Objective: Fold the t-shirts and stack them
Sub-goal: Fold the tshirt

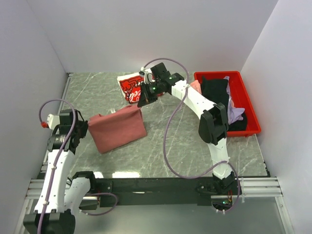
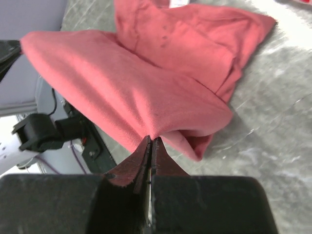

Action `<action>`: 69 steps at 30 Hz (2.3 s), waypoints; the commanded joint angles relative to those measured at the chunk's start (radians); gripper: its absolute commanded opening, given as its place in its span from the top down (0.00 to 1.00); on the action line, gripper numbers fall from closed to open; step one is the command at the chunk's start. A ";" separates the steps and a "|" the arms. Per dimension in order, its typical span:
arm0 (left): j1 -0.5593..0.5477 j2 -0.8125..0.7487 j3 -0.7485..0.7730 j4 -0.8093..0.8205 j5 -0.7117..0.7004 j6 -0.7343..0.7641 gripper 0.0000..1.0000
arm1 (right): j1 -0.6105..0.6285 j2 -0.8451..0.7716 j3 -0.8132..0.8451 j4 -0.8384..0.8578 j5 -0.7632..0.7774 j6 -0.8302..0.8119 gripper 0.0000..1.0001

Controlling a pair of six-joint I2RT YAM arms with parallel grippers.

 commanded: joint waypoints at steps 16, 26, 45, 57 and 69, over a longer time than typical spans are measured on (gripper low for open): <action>0.025 0.248 0.007 0.277 -0.103 0.059 0.99 | -0.030 0.114 0.047 0.288 0.063 0.089 1.00; 0.065 0.388 0.011 0.396 -0.058 0.117 0.99 | -0.033 0.157 0.040 0.379 0.107 0.150 1.00; 0.093 0.604 0.143 0.468 0.000 0.224 0.28 | -0.047 0.269 0.189 0.454 0.086 0.225 0.49; 0.086 0.438 0.018 0.518 0.225 0.267 0.01 | 0.039 0.031 -0.096 0.443 0.056 0.136 0.24; 0.077 0.700 0.097 0.624 0.270 0.292 0.01 | 0.069 0.281 0.103 0.547 0.108 0.224 0.23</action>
